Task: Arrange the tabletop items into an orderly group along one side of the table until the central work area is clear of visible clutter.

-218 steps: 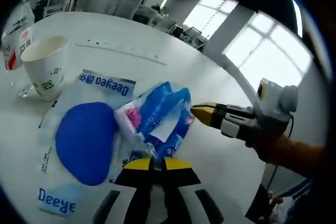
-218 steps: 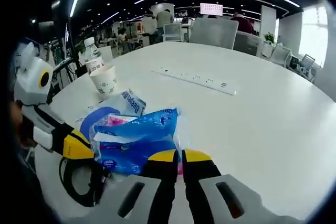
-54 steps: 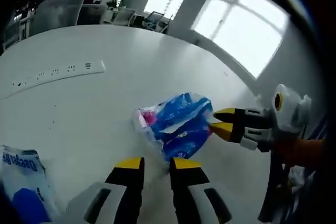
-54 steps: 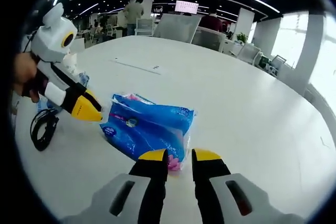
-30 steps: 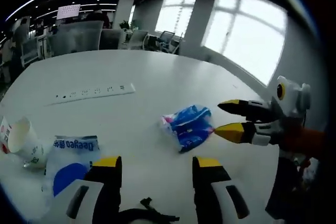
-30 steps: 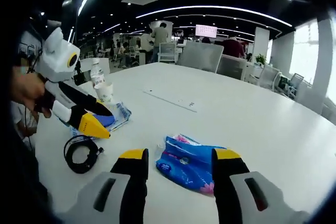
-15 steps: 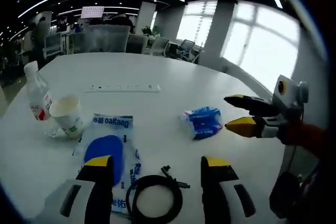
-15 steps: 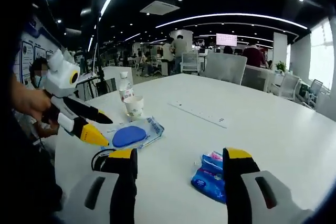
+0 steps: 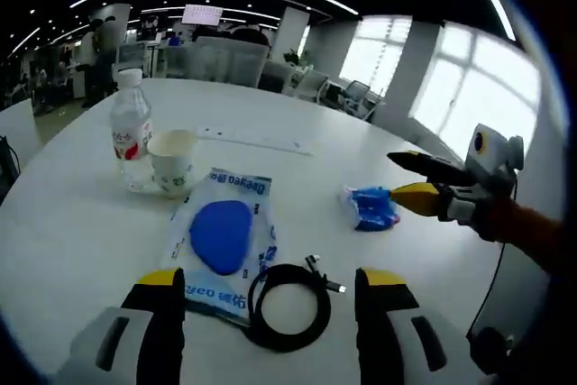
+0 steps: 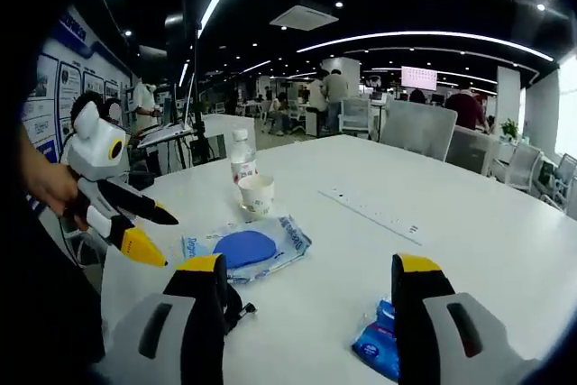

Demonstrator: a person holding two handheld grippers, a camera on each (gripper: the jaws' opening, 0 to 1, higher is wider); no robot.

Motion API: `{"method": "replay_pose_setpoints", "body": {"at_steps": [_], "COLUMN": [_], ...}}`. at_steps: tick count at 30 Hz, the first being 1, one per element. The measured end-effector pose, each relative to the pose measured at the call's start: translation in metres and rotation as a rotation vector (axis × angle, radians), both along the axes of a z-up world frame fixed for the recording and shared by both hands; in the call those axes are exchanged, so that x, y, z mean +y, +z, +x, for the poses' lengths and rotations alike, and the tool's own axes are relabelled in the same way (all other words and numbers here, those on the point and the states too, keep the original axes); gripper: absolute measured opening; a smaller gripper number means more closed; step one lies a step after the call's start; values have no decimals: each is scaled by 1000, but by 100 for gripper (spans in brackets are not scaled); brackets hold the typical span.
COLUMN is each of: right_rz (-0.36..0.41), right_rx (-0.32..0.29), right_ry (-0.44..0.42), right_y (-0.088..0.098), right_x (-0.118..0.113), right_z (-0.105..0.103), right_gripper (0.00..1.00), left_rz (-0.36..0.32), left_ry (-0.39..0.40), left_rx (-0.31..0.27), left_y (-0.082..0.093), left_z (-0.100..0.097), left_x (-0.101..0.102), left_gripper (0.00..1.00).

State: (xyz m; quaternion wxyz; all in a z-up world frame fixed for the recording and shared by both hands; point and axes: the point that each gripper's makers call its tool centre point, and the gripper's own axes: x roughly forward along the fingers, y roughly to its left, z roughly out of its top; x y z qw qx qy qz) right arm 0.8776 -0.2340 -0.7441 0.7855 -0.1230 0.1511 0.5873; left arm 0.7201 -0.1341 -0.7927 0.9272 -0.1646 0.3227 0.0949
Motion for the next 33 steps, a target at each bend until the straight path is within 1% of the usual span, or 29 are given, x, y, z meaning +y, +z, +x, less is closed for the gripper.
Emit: {"method": "replay_pose_setpoints", "body": {"at_steps": [3, 6, 8, 10, 11, 15, 16, 18, 19, 21, 23, 26, 32, 33], "right_rz": [-7, -9, -20, -29, -31, -45, -54, -61, -71, -81, -89, -99, -121, -120], "right_rx": [-6, -4, -8, -8, -11, -6, 2, 13, 21, 31, 58, 59, 63, 63], "right_ry": [22, 36, 58, 78, 84, 103, 108, 114, 117, 118, 111, 117, 125, 126], "right_y": [0, -2, -4, -6, -6, -12, -16, -21, -24, -29, -35, -42, -51, -51], "right_x": [10, 16, 24, 29, 32, 39, 44, 48, 50, 52, 55, 60, 67, 68], "right_z": [0, 1, 1, -1, -2, 0, 5, 8, 8, 10, 11, 13, 14, 14], "right_gripper": [71, 71, 71, 71, 71, 69, 69, 68, 67, 66, 65, 63, 59, 58], "left_rz": [-7, -11, -2, 7, -11, -25, -34, -68, -82, -108, -120, -137, -155, -162], "left_ry": [17, 33, 30, 28, 51, 75, 82, 108, 116, 135, 142, 145, 143, 140], "left_rx": [12, 21, 43, 50, 54, 56, 55, 44, 44, 43, 46, 51, 65, 76], "left_y": [-7, -9, -18, -22, -27, -29, -30, -32, -35, -37, -39, -43, -50, -52], "left_z": [-8, -13, -19, -21, -26, -27, -27, -25, -26, -24, -22, -20, -17, -18], "left_x": [1, 5, 6, 7, 9, 15, 16, 17, 19, 19, 19, 19, 19, 18], "left_gripper": [76, 75, 75, 74, 74, 71, 71, 67, 66, 63, 61, 59, 54, 53]}}
